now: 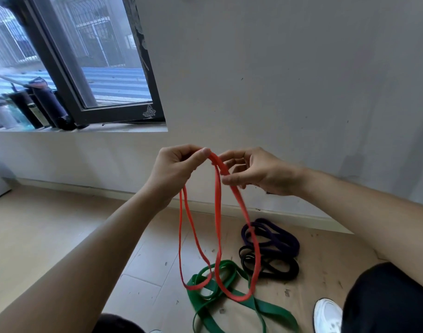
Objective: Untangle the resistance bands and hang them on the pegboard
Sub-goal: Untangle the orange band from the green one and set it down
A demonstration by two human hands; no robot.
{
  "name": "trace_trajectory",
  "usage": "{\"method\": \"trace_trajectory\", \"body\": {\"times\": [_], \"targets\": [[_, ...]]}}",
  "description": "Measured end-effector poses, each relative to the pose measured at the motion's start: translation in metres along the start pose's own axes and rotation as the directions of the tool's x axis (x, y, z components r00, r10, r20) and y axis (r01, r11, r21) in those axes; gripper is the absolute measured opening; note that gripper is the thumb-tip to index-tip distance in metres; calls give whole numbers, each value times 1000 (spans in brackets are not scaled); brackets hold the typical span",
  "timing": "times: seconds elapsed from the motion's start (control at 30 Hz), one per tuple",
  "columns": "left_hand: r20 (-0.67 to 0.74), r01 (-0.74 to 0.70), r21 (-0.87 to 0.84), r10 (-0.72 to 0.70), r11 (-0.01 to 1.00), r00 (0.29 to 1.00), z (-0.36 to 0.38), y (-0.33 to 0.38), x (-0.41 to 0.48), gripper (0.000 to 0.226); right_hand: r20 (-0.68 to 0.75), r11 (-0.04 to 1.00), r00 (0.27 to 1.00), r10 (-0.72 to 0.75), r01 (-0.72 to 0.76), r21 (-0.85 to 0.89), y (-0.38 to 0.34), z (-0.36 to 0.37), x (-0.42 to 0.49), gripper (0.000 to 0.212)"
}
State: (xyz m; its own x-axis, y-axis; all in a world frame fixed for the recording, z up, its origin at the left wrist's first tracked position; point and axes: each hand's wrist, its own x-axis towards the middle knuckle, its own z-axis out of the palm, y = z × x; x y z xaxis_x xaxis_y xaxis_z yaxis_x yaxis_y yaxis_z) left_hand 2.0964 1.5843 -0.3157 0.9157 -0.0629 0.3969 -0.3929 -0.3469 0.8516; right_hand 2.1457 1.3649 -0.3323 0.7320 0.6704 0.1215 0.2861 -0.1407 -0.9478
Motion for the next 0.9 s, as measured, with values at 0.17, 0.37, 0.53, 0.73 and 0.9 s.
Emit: {"method": "trace_trajectory", "body": {"times": [0.17, 0.37, 0.53, 0.73, 0.9], "targets": [[-25, 18, -20, -19, 1000, 1000, 0, -1, 2, 26, -17, 999, 999, -27, 27, -25, 3, 4, 1, 33], [7, 31, -38, -31, 999, 999, -1, -1, 1, 21, -73, 999, 996, -43, 41, -28, 3, 0, 0, 25], [-20, 29, -37, -30, 999, 999, 2, 1, 0, 18, -71, 999, 997, -33, 31, -31, -1, 3, 2, 29], [-41, 24, -50, -26, 998, 999, 5, 9, -3, 13, -77, 990, 993, -89, 80, -114, -4, 9, -1, 23], [13, 76, -132, -75, 988, 997, 0, 11, -4, 28, -37, 997, 997, -61, 60, -42, -6, 5, -4, 27]]}}
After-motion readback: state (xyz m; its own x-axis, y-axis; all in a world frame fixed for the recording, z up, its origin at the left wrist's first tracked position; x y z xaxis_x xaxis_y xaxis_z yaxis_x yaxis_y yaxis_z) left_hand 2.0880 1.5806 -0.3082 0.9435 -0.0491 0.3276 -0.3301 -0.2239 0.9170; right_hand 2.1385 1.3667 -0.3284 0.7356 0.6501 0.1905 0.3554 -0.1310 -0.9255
